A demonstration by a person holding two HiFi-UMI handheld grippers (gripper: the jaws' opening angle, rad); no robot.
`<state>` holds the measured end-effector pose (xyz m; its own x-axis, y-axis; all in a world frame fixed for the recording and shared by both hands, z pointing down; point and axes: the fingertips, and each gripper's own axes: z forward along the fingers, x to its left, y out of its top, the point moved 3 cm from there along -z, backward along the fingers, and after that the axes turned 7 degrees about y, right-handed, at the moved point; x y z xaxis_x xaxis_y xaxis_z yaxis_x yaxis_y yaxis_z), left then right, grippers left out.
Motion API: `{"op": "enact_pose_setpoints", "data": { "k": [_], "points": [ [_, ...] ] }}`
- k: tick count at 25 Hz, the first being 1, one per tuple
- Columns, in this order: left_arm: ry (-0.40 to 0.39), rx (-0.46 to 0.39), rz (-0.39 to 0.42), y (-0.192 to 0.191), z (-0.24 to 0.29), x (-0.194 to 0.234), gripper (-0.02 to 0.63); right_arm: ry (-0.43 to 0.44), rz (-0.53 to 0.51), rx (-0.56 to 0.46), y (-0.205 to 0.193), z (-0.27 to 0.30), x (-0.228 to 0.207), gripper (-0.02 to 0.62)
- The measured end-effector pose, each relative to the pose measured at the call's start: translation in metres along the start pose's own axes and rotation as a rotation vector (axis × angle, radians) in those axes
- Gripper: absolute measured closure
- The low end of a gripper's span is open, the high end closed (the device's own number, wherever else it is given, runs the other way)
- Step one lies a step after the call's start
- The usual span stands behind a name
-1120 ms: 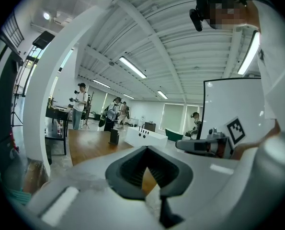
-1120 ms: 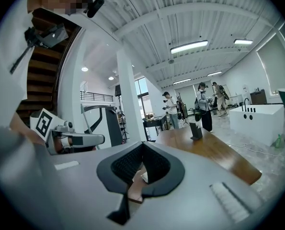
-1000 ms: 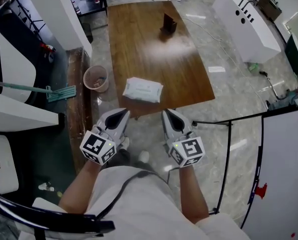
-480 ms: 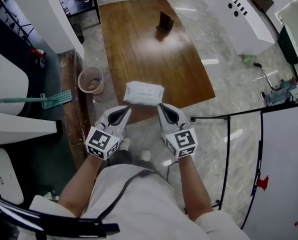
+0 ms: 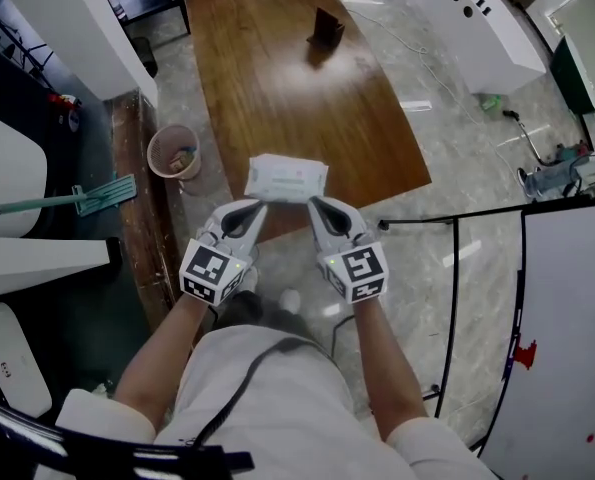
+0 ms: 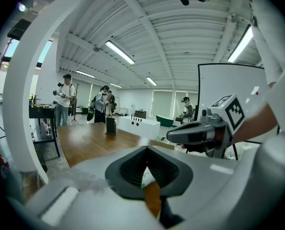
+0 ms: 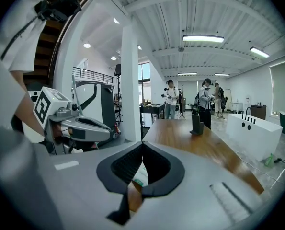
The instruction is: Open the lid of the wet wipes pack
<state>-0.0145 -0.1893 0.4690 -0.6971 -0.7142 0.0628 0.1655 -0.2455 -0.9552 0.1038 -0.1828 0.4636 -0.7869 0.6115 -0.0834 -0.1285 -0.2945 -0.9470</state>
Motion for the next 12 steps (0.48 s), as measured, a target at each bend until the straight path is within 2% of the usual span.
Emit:
{"op": "enact_pose_setpoints", "data": {
  "k": [7,12],
  "points": [
    [-0.007,0.065,0.003,-0.027,0.023,0.005,0.563,0.009,-0.006,0.093,-0.028,0.024,-0.009,0.580],
    [-0.020,0.143,0.055,-0.054,0.043,0.010,0.506,0.057,-0.076,0.208,-0.050,0.049,-0.011,0.526]
  ]
}}
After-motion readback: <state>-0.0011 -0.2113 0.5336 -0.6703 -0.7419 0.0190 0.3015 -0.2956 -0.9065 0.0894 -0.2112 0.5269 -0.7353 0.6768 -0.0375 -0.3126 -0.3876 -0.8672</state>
